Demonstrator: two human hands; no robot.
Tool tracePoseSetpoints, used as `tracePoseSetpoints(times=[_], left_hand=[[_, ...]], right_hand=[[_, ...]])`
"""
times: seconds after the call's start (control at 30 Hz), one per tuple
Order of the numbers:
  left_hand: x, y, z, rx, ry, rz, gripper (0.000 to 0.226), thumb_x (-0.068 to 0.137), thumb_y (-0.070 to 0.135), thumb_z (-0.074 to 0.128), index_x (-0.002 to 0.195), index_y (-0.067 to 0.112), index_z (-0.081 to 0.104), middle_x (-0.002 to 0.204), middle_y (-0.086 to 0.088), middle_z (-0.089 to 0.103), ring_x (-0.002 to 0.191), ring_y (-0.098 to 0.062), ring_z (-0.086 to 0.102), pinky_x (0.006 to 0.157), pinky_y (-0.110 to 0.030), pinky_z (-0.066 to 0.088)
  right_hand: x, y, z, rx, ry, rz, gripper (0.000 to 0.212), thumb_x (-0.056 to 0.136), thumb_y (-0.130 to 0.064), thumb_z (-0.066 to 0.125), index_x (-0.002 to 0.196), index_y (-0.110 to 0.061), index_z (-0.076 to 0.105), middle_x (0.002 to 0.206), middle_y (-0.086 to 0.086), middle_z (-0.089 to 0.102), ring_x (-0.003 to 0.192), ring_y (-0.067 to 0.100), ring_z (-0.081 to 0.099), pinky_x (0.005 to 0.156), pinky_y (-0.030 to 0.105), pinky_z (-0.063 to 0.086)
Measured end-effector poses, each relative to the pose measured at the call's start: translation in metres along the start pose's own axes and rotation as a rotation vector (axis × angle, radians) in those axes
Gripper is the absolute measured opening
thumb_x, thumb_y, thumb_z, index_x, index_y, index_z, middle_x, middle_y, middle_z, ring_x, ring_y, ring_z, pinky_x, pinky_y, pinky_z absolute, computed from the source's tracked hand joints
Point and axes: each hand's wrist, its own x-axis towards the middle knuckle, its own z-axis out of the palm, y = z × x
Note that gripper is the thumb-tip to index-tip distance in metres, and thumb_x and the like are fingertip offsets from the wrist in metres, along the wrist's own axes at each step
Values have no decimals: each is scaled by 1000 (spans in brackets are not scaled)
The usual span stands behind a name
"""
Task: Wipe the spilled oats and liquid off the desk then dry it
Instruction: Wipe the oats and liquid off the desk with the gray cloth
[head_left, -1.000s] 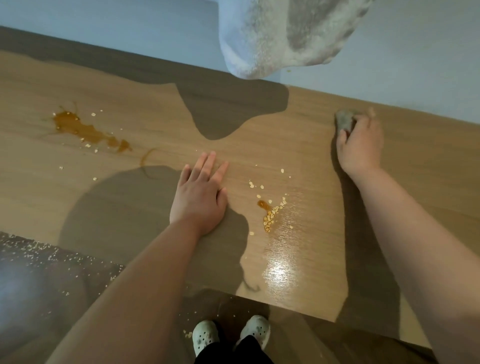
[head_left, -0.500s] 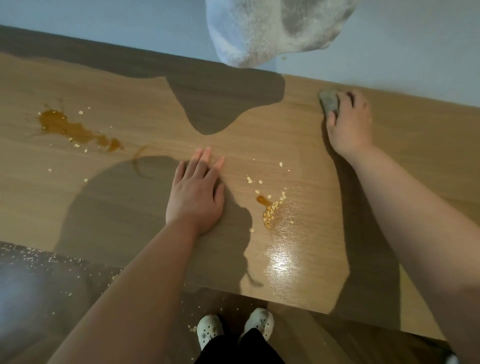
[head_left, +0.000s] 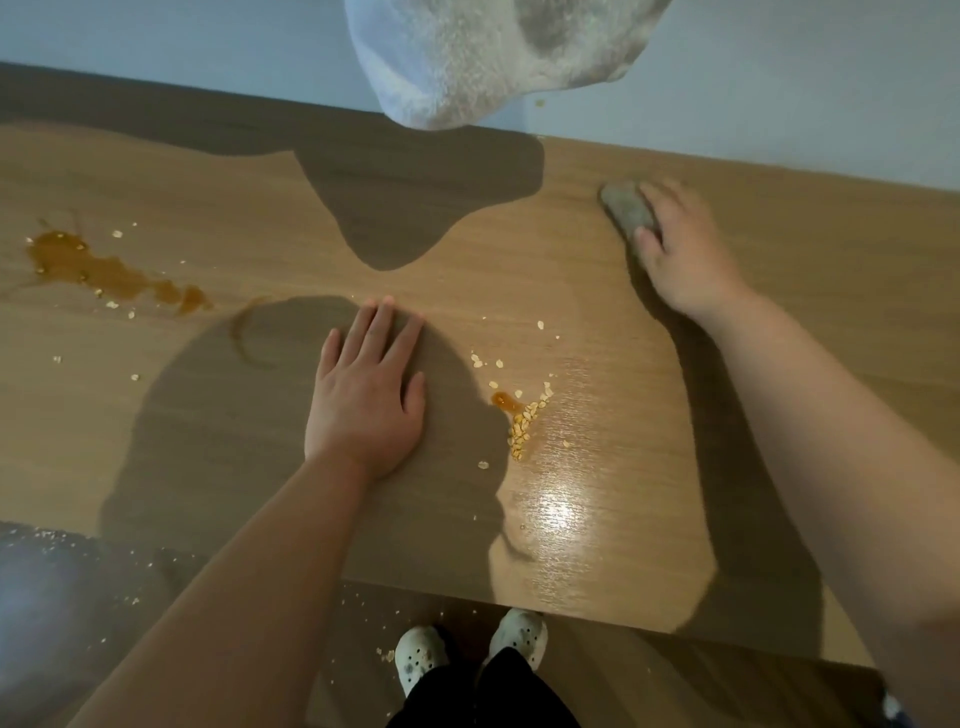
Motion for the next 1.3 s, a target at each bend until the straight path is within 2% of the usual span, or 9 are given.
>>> tracePoseSetpoints(times=[0.13, 0.3, 0.37, 0.57, 0.8, 0.87, 0.97, 1.2, 1.3], left_hand=[[0, 1, -1, 5, 0, -1, 68, 90, 45, 19, 154, 26, 23, 164, 0, 10, 151, -14, 0, 121, -35, -2], [-1, 1, -1, 8, 1, -2, 67, 90, 46, 20, 154, 27, 23, 164, 0, 11, 150, -12, -2, 121, -35, -2], [-1, 1, -1, 1, 5, -3, 66, 91, 44, 22, 154, 26, 25, 163, 0, 12, 150, -12, 0, 121, -36, -1], [-1, 1, -1, -13, 2, -7, 64, 92, 42, 26, 154, 26, 26, 163, -1, 13, 151, -14, 2, 122, -38, 1], [-1, 1, 0, -8, 8, -7, 64, 92, 43, 24, 153, 25, 28, 163, -1, 14, 151, -17, 5, 122, -39, 2], [-1, 1, 0, -13, 12, -5, 65, 91, 44, 23, 152, 25, 29, 163, -2, 15, 151, -17, 6, 122, -39, 3], [-2, 1, 0, -8, 9, -5, 64, 92, 43, 24, 153, 25, 29, 163, -2, 14, 151, -17, 5, 122, -39, 2], [-2, 1, -1, -13, 5, 0, 63, 92, 42, 26, 153, 25, 28, 163, -2, 14, 151, -17, 4, 122, -40, 3], [-2, 1, -1, -4, 0, 2, 63, 92, 41, 25, 153, 25, 27, 163, -2, 13, 151, -17, 3, 122, -40, 2]], right_hand=[[63, -37, 18, -41, 48, 264, 51, 100, -25, 40, 148, -8, 33, 156, 14, 28, 143, 36, 24, 118, 45, 21], [24, -59, 22, -73, -172, -317, 52, 102, -26, 38, 152, -16, 30, 158, 8, 29, 145, 32, 23, 121, 47, 17], [15, -35, 8, -69, -234, -411, 52, 102, -24, 40, 152, -15, 31, 158, 8, 28, 146, 28, 23, 121, 45, 15], [36, -30, 14, -25, -47, -7, 52, 99, -25, 41, 150, -18, 35, 156, 11, 31, 143, 36, 25, 119, 46, 18], [-4, -30, -4, -251, -302, -563, 53, 98, -41, 30, 151, -32, 29, 155, 5, 34, 140, 34, 30, 116, 52, 17], [8, -8, -13, -307, -251, -413, 58, 94, -47, 31, 149, -29, 33, 151, 8, 38, 137, 35, 33, 116, 53, 16], [12, -15, -7, -95, -130, -96, 55, 96, -37, 40, 148, -20, 37, 151, 12, 37, 139, 36, 29, 118, 50, 19], [-42, -35, -1, -78, -302, -483, 56, 99, -25, 47, 152, -21, 30, 158, 2, 28, 147, 25, 18, 121, 42, 7], [-33, -22, -3, -37, -214, -285, 54, 99, -20, 49, 151, -20, 32, 158, 5, 30, 147, 28, 20, 122, 43, 7]])
